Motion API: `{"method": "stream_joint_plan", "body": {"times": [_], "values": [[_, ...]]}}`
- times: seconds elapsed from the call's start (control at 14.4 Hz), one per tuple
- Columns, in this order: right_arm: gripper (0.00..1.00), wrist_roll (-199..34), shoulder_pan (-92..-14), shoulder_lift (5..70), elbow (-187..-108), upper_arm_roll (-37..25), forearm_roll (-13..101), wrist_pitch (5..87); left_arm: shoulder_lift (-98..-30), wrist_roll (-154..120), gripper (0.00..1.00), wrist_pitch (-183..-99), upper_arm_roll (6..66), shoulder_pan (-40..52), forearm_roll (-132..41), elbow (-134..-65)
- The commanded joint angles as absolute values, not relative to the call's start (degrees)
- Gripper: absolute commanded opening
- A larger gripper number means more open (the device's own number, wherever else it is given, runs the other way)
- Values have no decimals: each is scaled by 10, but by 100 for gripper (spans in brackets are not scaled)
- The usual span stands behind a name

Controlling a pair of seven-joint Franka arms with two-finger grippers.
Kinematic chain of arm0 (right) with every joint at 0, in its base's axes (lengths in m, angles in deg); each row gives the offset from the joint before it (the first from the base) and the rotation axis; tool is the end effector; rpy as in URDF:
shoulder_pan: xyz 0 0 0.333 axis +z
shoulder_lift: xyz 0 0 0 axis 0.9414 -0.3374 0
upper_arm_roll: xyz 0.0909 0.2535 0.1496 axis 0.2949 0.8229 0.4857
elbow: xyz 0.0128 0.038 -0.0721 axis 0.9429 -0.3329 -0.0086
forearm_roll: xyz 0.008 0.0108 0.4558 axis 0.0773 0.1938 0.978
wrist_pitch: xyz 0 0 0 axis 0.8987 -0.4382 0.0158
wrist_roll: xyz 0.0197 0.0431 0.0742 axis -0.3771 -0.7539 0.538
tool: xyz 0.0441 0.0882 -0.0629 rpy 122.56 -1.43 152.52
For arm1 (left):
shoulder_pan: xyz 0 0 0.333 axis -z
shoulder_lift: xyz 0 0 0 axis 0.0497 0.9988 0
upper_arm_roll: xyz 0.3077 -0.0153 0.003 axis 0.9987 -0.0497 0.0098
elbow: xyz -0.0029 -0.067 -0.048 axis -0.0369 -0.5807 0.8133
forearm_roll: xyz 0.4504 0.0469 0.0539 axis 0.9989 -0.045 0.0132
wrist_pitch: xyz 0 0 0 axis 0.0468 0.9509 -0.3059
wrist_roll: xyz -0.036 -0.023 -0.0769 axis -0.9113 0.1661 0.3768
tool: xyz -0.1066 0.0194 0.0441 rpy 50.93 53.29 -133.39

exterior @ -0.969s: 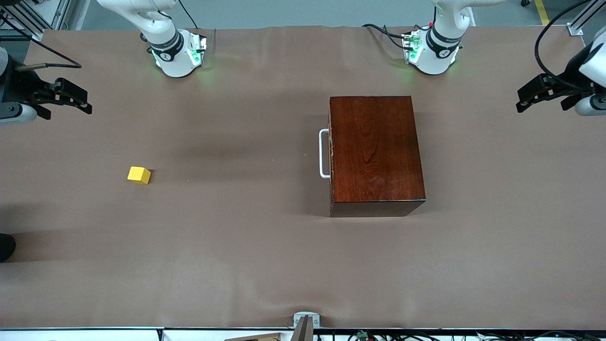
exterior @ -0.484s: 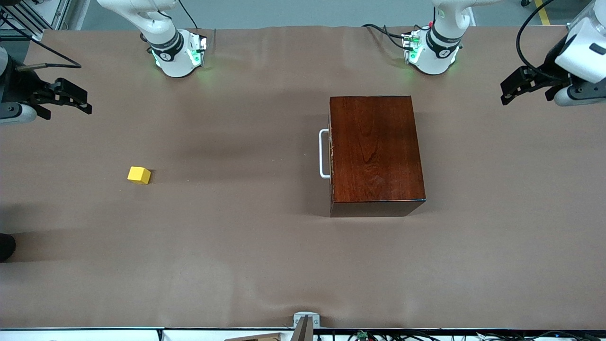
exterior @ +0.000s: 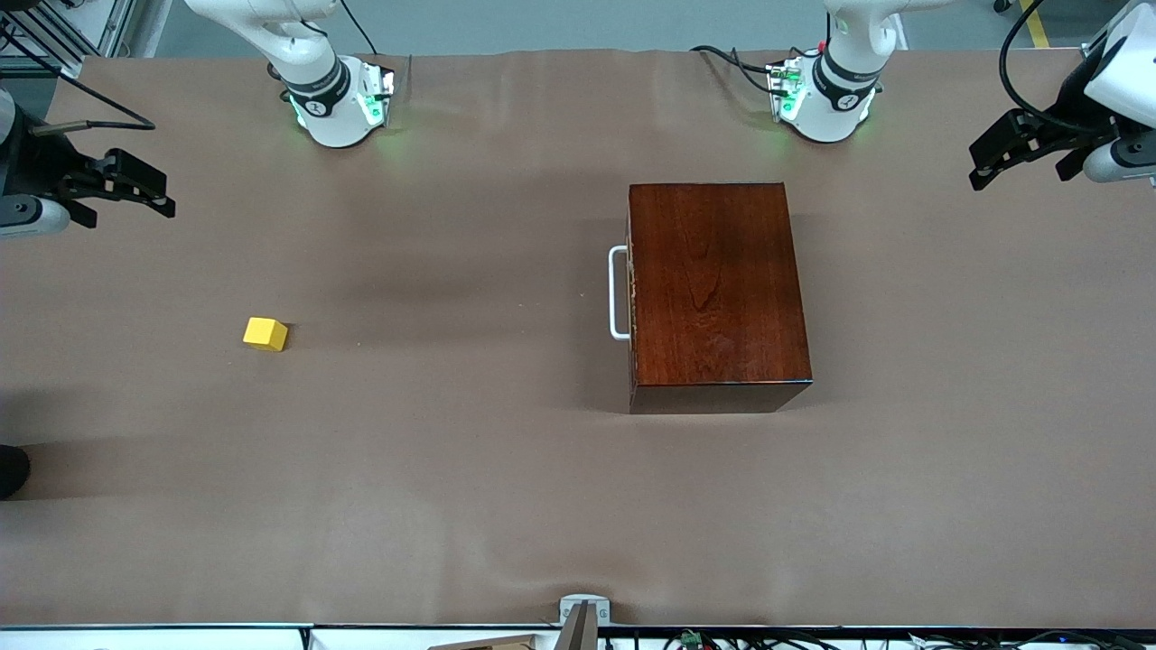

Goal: Open drawer, take yellow block, close drawer

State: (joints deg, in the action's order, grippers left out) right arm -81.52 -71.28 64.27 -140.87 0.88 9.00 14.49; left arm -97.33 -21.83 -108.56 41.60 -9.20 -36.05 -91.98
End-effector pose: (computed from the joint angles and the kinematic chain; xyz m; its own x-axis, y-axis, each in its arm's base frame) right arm 0.5890 0.0099 0.6148 0.9908 0.1112 -0.0773 0.1079 -0.9931 -0.0467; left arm 0.5623 -0.0715 0.6623 0.9965 0.0825 0.0164 0.0830 -0.9958 -0.0379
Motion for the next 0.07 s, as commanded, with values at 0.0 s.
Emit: {"method": "stream_joint_plan", "body": {"times": [0.0], "values": [[100, -824, -705, 651, -1415, 3, 85, 147, -971, -209, 100, -1071, 410, -101, -361, -907]]}}
